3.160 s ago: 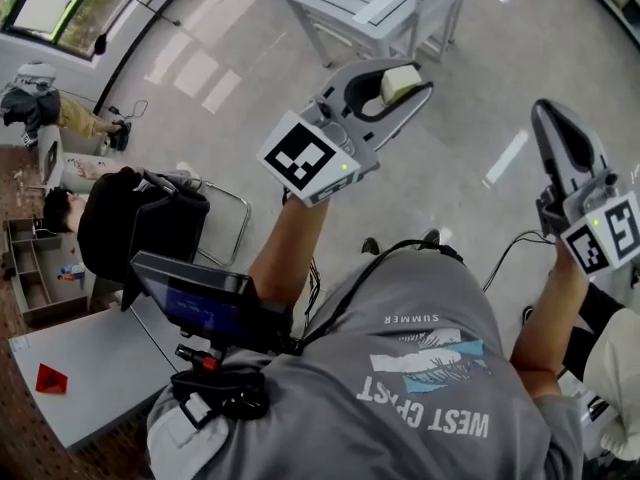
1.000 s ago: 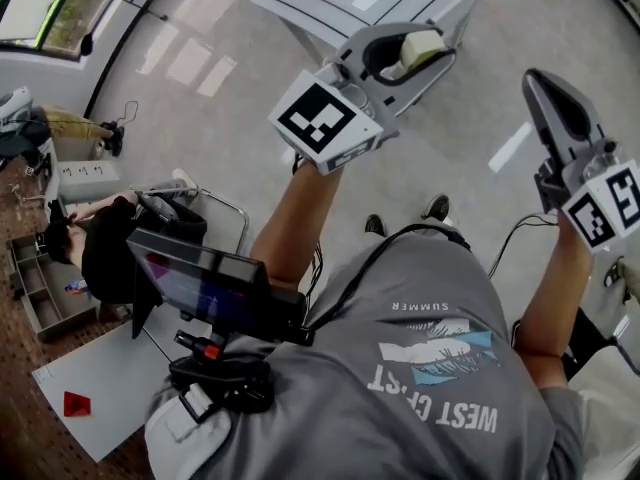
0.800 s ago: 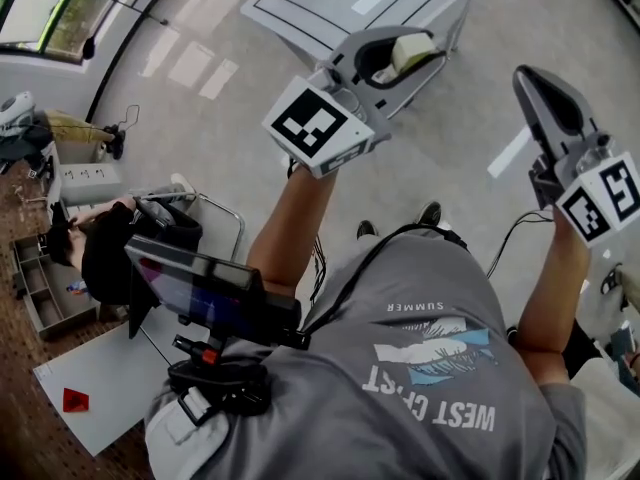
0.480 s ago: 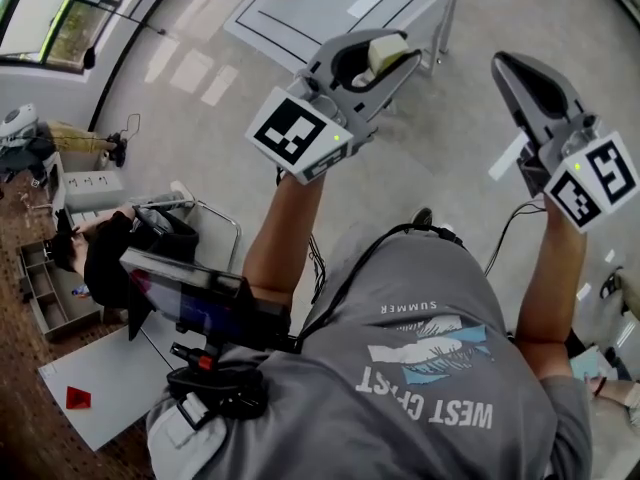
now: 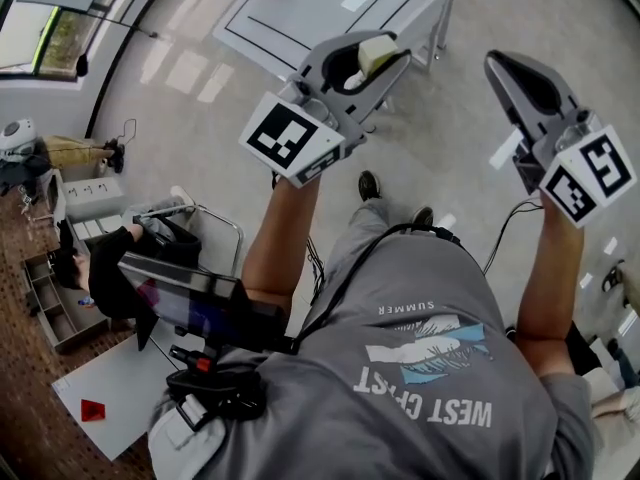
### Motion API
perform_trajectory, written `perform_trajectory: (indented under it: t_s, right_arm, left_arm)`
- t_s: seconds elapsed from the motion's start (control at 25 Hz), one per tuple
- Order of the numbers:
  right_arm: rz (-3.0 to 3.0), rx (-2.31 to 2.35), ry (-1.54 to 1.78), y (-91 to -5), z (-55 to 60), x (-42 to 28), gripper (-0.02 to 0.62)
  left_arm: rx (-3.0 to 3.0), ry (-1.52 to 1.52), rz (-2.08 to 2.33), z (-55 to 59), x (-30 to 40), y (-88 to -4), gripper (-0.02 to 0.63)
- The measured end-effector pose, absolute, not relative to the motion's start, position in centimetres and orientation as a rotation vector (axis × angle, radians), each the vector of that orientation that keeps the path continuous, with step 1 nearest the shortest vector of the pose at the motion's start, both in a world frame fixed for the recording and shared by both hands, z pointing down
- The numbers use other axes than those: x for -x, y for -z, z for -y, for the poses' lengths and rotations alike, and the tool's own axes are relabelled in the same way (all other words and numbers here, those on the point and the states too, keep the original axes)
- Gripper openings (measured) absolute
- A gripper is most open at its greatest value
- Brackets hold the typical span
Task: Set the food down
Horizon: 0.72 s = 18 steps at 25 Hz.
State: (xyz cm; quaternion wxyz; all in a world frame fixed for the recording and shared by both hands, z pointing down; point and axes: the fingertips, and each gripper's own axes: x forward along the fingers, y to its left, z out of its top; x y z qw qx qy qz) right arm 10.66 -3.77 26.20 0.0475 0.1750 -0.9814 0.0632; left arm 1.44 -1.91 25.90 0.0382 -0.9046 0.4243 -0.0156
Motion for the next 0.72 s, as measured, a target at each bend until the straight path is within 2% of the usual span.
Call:
perform_trajectory:
  t_s: [0.72]
  right_arm:
    - [2.918, -0.72, -0.162, -25.2, 11.1, 0.6, 0.008]
  left_arm:
    - [2.822, -0.038, -1.132, 11.3, 9.6, -24.9, 0.101]
